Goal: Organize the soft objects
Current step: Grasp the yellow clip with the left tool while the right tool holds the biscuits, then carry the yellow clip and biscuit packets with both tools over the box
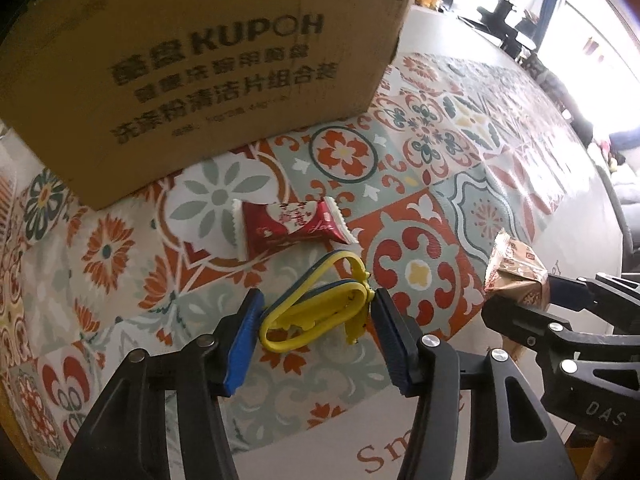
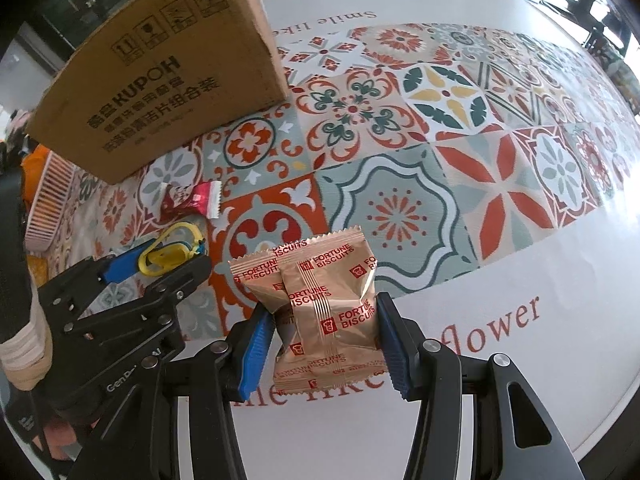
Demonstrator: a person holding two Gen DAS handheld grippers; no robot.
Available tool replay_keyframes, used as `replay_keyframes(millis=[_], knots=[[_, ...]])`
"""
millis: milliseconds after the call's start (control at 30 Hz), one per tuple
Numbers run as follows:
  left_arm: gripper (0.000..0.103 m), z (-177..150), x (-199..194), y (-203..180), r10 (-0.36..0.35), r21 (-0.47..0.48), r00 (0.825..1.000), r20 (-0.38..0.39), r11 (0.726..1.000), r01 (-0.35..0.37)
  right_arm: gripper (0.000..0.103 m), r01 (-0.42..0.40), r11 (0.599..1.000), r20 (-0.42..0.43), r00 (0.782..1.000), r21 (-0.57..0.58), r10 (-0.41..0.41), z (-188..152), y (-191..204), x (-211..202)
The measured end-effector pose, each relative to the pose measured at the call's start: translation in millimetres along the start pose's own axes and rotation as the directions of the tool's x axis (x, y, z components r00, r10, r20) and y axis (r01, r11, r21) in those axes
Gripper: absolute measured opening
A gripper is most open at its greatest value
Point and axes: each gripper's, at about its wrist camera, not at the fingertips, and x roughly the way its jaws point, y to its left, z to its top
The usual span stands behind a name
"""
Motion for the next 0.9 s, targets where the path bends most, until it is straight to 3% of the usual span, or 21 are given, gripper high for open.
replay_keyframes(millis=[467,900], knots=[[0.054,-19.7,-67.7,13.9,0.065,-0.107,0.992,0.113,0.993,-0.053,0.051,-0.058,0.996,0.087,0.994,-0.063,0.063,-1.0,10.8,-29.4],[0.054,-20.7,-135.6,21.7,0.139,-0.195,0.959,0.249,0.977,-0.09,0.051,-0.108,0.978,0.212,0.967,-0.176,0.145,12.8,42.4,-81.4]])
